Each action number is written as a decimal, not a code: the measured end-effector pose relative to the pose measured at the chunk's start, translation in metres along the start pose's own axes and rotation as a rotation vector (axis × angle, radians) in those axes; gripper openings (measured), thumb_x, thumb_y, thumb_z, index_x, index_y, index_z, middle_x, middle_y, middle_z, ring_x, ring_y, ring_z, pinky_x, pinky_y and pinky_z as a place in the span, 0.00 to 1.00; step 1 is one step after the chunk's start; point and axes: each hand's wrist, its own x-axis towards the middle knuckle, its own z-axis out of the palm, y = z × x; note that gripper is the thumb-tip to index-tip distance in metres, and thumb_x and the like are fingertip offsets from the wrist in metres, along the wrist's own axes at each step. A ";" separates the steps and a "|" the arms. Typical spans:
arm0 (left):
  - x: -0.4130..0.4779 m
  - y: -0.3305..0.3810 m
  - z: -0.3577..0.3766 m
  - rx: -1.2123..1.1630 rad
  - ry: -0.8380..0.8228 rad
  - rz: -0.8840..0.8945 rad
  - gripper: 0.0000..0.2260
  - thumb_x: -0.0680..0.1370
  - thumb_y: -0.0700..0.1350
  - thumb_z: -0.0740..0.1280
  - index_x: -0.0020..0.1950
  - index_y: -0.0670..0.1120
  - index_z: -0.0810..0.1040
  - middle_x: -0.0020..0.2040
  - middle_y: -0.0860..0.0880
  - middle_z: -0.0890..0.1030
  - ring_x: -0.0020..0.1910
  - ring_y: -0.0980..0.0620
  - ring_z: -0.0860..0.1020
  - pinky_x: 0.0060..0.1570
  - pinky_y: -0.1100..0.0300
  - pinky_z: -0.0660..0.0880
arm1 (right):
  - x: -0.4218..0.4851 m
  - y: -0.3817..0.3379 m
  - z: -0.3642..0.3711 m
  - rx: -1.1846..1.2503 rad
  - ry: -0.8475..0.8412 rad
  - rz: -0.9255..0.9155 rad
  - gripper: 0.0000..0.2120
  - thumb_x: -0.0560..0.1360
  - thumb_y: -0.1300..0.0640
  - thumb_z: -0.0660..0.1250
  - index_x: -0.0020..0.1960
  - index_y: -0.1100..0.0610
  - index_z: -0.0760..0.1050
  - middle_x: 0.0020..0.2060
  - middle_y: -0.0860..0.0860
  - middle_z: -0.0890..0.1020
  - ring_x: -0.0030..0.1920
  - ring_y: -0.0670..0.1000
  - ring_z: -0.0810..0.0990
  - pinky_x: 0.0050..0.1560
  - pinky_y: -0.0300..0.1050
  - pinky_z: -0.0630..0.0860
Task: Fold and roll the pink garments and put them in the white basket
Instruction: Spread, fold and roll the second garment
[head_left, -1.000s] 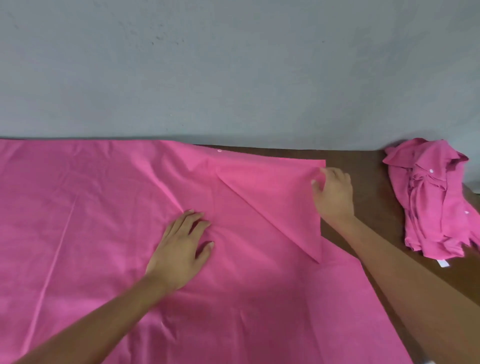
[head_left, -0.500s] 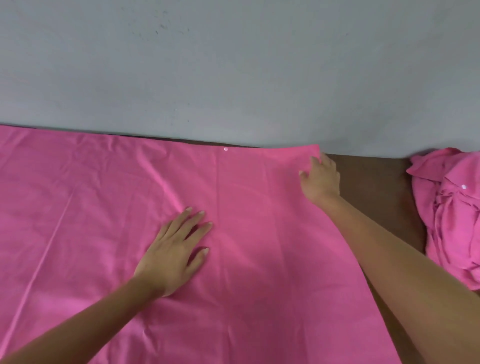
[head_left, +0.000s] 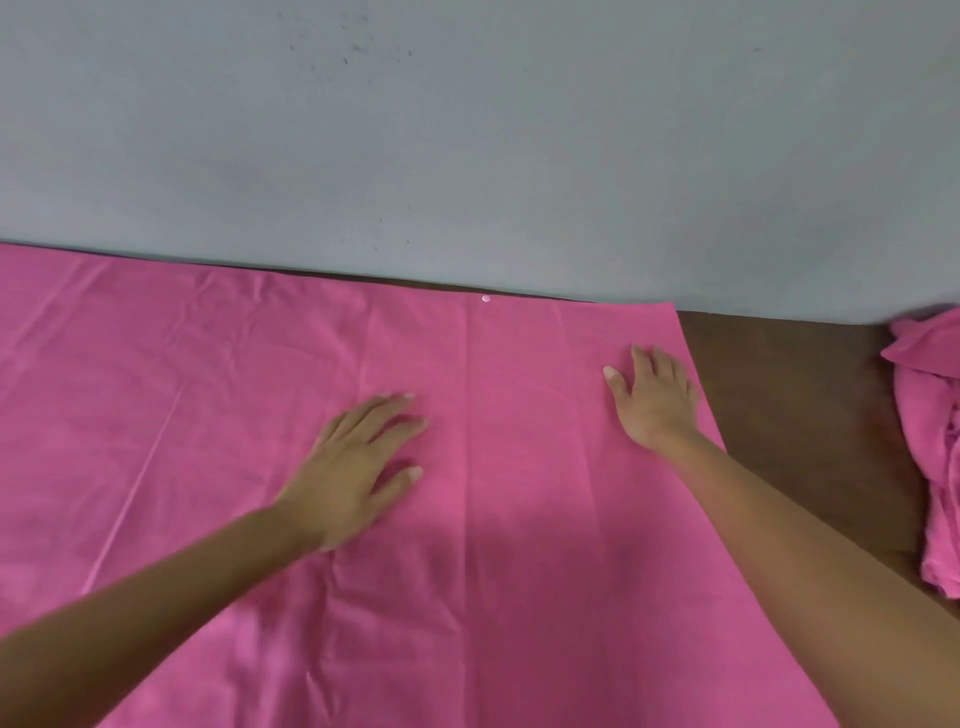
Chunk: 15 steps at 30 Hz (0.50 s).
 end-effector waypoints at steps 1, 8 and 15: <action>0.005 -0.011 -0.006 0.033 0.009 -0.037 0.29 0.80 0.65 0.53 0.78 0.54 0.68 0.80 0.51 0.62 0.80 0.46 0.58 0.76 0.43 0.61 | -0.004 -0.001 0.000 0.006 0.014 -0.007 0.33 0.83 0.36 0.47 0.82 0.53 0.52 0.81 0.55 0.53 0.80 0.58 0.50 0.79 0.59 0.49; 0.032 -0.080 -0.039 0.217 -0.092 -0.247 0.39 0.74 0.75 0.41 0.82 0.59 0.53 0.83 0.50 0.50 0.82 0.41 0.47 0.78 0.38 0.51 | -0.085 -0.034 0.011 0.044 0.078 -0.131 0.32 0.82 0.37 0.51 0.81 0.52 0.57 0.79 0.54 0.61 0.79 0.59 0.56 0.77 0.60 0.56; 0.040 -0.092 -0.038 0.236 -0.147 -0.166 0.42 0.72 0.76 0.36 0.83 0.60 0.46 0.84 0.51 0.45 0.82 0.46 0.45 0.78 0.43 0.48 | -0.174 -0.049 0.035 0.023 0.022 0.025 0.32 0.82 0.34 0.44 0.82 0.45 0.49 0.82 0.52 0.50 0.81 0.59 0.46 0.79 0.59 0.45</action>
